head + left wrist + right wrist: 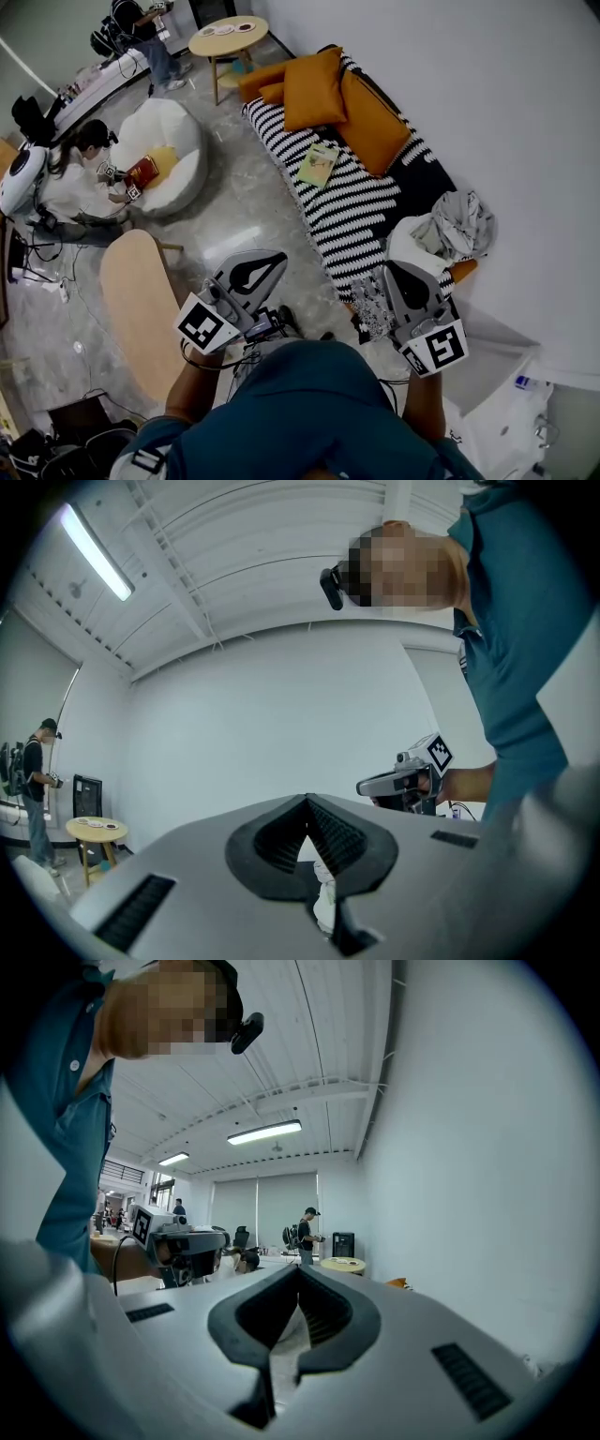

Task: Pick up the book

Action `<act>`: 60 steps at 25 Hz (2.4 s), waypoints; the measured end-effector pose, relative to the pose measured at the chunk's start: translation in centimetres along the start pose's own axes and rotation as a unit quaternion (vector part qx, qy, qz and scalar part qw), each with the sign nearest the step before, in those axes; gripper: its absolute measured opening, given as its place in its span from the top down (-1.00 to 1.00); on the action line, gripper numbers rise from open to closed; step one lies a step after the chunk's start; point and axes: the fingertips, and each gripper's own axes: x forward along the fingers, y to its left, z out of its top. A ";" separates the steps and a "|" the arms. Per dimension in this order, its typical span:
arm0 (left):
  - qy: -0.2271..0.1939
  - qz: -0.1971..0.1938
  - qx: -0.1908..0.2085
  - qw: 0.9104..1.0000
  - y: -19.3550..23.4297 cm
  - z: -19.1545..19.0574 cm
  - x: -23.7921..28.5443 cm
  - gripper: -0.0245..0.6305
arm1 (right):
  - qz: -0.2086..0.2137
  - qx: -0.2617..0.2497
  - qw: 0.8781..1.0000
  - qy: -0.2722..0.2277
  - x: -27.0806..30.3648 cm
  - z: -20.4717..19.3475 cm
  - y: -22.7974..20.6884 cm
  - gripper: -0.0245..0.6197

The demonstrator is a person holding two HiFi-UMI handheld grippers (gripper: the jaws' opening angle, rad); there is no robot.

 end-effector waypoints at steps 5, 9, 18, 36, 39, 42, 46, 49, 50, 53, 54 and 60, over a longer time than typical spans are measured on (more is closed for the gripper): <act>-0.008 -0.010 0.001 1.000 3.9 0.9 -1.0 0.92 | -0.011 -0.008 1.000 -0.003 3.8 1.4 0.6 0.88; -0.001 -0.008 -0.007 1.000 7.1 -0.3 -2.3 0.92 | -0.021 -0.012 1.000 0.001 6.4 1.4 1.0 0.88; -0.015 -0.019 -0.011 1.000 12.8 -1.1 -1.6 0.92 | -0.036 -0.009 0.999 0.028 10.6 0.6 0.6 0.88; 0.015 0.033 -0.012 0.999 18.2 -3.5 10.2 0.92 | 0.032 0.008 0.999 0.013 17.8 -1.0 -12.4 0.88; 0.013 0.043 -0.008 0.999 18.5 -3.4 12.2 0.92 | 0.042 0.007 0.999 0.007 18.4 -1.1 -14.5 0.88; 0.012 0.048 -0.007 0.999 18.6 -3.3 13.6 0.92 | 0.046 0.009 0.999 0.005 18.9 -1.3 -16.1 0.88; 0.020 0.049 -0.006 0.999 19.3 -3.2 14.2 0.92 | 0.044 0.020 0.999 0.004 19.5 -1.4 -17.1 0.88; 0.021 0.050 -0.008 0.998 20.5 -3.2 14.5 0.92 | 0.043 0.024 0.999 0.009 20.4 -1.8 -17.6 0.88; 0.021 0.049 -0.009 0.999 21.0 -3.3 14.6 0.92 | 0.041 0.025 0.999 0.011 20.8 -1.9 -17.7 0.88; 0.022 0.038 -0.014 0.999 22.9 -4.0 15.1 0.92 | 0.029 0.028 0.999 0.018 22.3 -2.4 -18.4 0.88; 0.022 0.033 -0.015 0.999 23.6 -4.1 15.3 0.92 | 0.024 0.030 0.999 0.020 22.9 -2.6 -18.5 0.88; 0.010 0.009 -0.015 1.000 27.5 -3.7 16.1 0.92 | -0.004 0.034 0.999 0.035 26.0 -3.2 -19.6 0.88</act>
